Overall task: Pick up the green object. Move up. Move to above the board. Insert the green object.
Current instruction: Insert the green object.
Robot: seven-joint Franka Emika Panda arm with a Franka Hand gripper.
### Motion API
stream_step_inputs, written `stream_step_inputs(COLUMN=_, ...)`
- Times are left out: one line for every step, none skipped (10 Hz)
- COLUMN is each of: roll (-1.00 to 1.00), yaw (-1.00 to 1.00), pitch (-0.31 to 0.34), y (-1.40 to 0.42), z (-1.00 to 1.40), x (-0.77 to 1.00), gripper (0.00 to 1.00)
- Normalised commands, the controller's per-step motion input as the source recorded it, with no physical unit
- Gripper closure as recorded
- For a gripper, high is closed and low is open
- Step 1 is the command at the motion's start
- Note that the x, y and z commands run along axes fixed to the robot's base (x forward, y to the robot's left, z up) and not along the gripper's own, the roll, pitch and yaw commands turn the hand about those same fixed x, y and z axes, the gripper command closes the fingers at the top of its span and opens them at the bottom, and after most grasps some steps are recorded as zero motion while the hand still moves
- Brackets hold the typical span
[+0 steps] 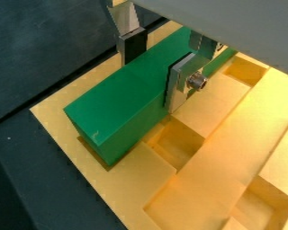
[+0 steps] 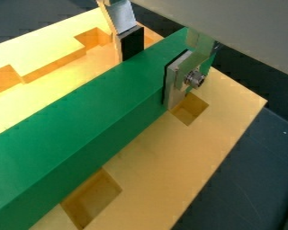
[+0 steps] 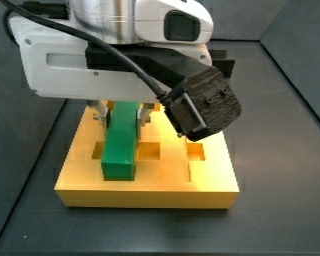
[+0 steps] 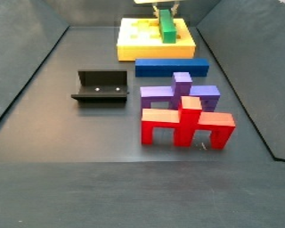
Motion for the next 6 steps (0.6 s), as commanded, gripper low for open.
stream_step_inputs(roll=-0.06, yaw=-0.08, pitch=-0.033, y=0.00, z=-0.27, x=0.28, gripper=1.00)
stream_step_inputs(roll=-0.07, yaw=-0.12, pitch=-0.051, y=0.00, z=-0.29, x=0.25, gripper=1.00)
stream_step_inputs(roll=-0.07, yaw=-0.13, pitch=-0.089, y=0.00, z=-0.24, x=0.06, gripper=1.00)
stream_step_inputs(roll=-0.01, yaw=0.00, pitch=-0.023, y=0.00, z=0.00, x=0.00, gripper=1.00)
stream_step_inputs(roll=0.01, yaw=0.00, pitch=0.001, y=0.00, z=0.00, x=0.00, gripper=1.00)
stream_step_inputs(roll=0.01, yaw=0.00, pitch=0.000, y=0.01, z=0.00, x=0.00, gripper=1.00)
